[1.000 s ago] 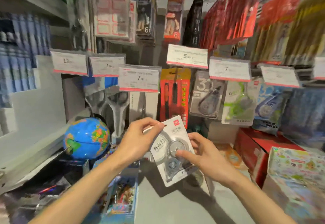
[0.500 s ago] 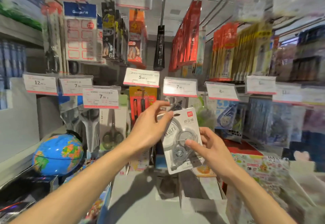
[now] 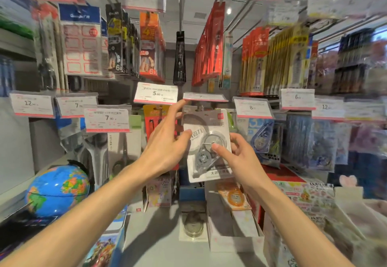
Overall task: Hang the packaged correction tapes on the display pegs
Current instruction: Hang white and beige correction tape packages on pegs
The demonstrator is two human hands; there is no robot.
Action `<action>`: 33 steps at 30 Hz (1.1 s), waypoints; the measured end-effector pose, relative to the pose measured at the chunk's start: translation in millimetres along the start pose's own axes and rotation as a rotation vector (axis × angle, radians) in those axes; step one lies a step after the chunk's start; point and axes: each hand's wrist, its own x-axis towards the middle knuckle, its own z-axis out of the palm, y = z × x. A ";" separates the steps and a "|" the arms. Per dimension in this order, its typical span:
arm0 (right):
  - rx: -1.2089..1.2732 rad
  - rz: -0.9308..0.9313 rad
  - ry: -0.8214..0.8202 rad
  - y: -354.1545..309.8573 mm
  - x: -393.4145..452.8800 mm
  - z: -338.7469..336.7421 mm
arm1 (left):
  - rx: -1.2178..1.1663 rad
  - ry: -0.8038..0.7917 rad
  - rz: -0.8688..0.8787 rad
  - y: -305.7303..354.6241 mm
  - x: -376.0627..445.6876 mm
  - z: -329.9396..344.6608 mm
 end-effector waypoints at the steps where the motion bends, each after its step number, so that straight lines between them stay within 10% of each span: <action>1: 0.011 0.003 -0.002 -0.6 2.3 1.4 | 0.005 -0.008 0.000 -0.9 -0.2 0.0; 33: -0.166 0.064 0.073 22.9 50.5 23.5 | 0.013 -0.037 -0.154 -47.9 2.5 41.6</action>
